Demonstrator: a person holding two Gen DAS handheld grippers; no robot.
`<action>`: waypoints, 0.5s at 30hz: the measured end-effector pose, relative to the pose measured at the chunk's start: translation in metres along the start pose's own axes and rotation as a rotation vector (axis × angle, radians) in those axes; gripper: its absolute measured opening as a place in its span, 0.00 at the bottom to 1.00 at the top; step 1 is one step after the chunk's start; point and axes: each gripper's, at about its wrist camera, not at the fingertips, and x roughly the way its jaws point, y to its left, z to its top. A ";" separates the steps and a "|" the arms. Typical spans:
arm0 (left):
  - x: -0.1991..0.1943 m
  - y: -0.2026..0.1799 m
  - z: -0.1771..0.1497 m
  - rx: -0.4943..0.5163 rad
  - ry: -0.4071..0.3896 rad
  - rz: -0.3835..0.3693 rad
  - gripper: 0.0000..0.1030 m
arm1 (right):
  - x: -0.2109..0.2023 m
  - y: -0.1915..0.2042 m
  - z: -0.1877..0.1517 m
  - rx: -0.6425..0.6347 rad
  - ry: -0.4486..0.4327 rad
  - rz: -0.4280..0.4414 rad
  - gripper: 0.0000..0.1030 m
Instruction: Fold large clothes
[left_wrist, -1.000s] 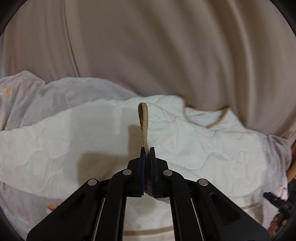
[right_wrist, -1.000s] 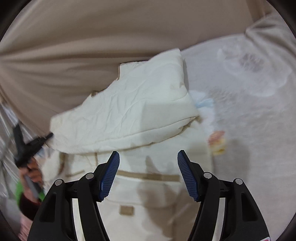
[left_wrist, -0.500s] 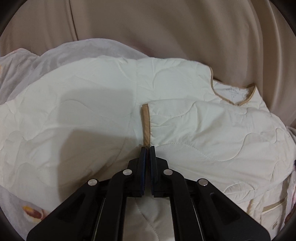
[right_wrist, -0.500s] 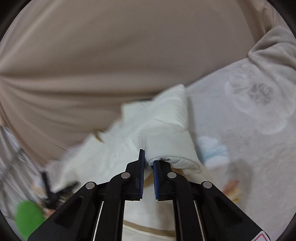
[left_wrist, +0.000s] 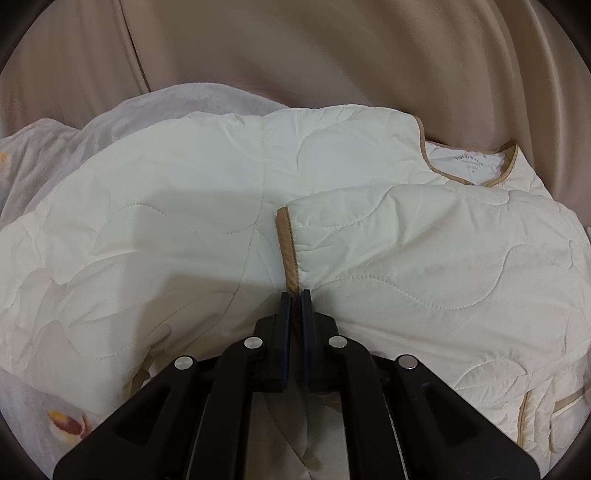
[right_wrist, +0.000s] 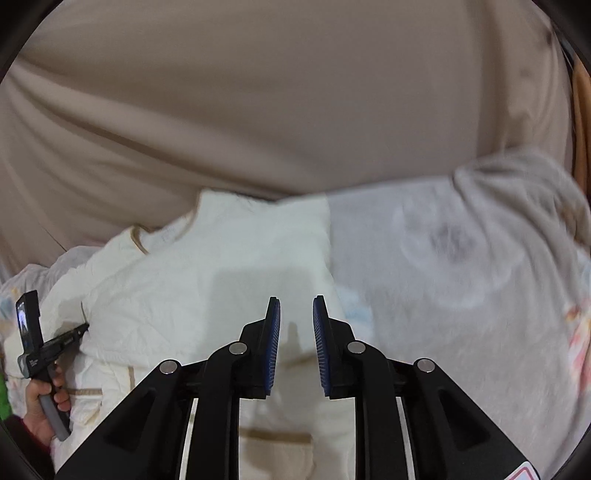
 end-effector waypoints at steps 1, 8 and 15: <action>0.001 -0.001 0.000 0.004 -0.001 0.004 0.04 | 0.007 0.010 0.005 -0.016 0.001 0.028 0.17; 0.000 0.002 0.000 0.002 -0.002 0.002 0.04 | 0.079 0.032 -0.009 -0.085 0.063 -0.031 0.14; 0.002 0.007 0.000 -0.020 0.001 -0.023 0.08 | 0.110 -0.034 -0.033 0.089 0.119 -0.039 0.06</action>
